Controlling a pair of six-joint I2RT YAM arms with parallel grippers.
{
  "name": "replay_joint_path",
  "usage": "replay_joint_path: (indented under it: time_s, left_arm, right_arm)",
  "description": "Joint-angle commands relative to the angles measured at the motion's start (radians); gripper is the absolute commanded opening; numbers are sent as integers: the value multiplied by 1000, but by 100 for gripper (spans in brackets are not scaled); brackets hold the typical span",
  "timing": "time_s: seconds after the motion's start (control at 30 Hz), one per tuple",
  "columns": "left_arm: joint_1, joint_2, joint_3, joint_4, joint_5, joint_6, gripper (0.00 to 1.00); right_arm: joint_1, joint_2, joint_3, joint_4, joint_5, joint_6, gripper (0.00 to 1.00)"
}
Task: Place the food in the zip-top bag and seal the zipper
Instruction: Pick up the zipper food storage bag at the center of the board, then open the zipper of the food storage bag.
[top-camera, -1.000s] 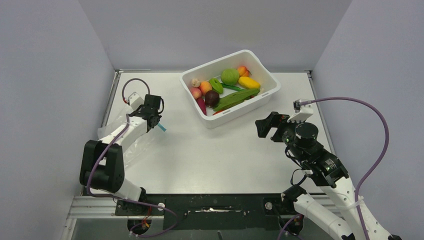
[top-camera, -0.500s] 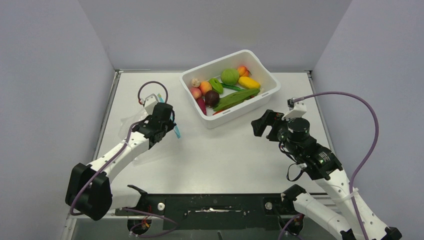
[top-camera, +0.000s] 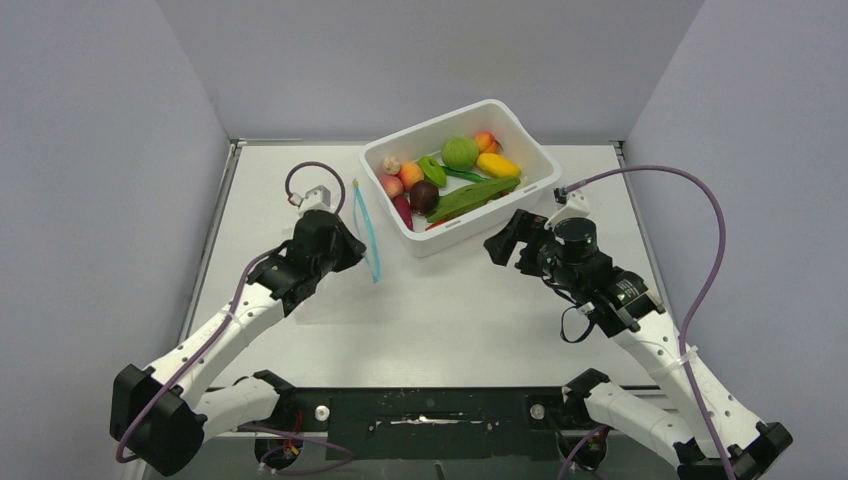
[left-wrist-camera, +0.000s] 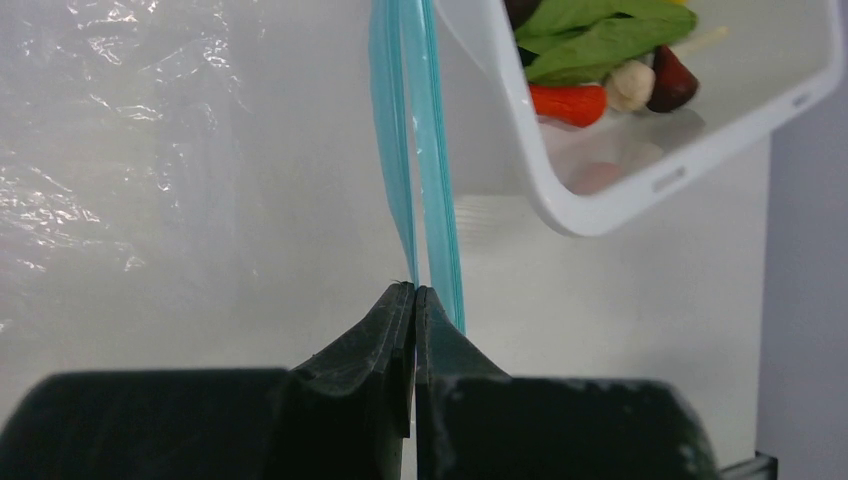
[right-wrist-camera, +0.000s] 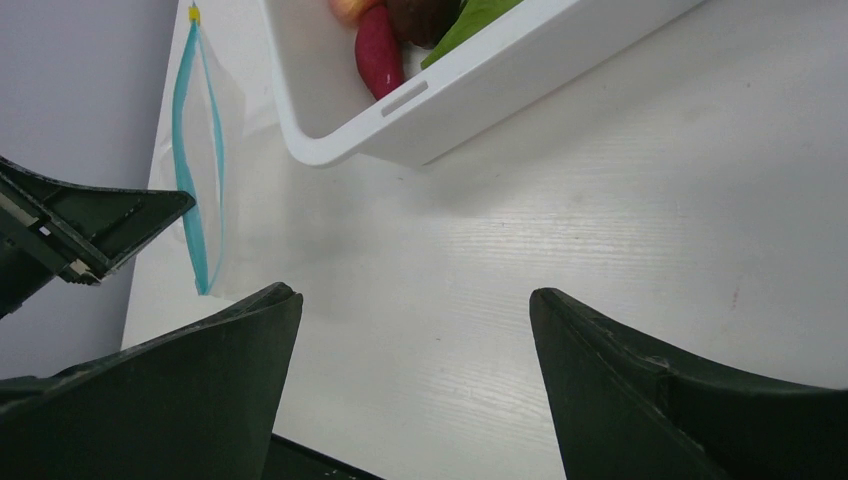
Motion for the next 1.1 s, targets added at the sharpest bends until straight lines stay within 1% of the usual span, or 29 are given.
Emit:
replay_joint_path:
  time_s: [0.0, 0.07, 0.13, 0.33, 0.57, 0.77, 0.9, 1.07]
  left_arm:
    - [-18, -100, -18, 162, 216, 52, 0]
    - [-25, -125, -38, 196, 278, 47, 0]
    - [-32, -140, -55, 223, 316, 37, 0]
    - [-46, -145, -66, 245, 387, 44, 0]
    - [-58, -158, -88, 264, 443, 32, 0]
    - [-63, -189, -100, 221, 445, 37, 0]
    - [-67, -219, -109, 203, 455, 45, 0]
    - [-69, -239, -126, 199, 453, 57, 0]
  right_arm:
    - [9, 28, 41, 115, -55, 72, 70]
    - [11, 53, 46, 141, -84, 91, 64]
    - [14, 80, 61, 161, -114, 109, 61]
    - [54, 147, 98, 216, -135, 156, 61]
    - [153, 256, 170, 256, -76, 172, 61]
    - [194, 373, 226, 296, -82, 171, 60]
    - [218, 454, 267, 316, -127, 165, 59]
    - [232, 525, 319, 297, -120, 140, 54]
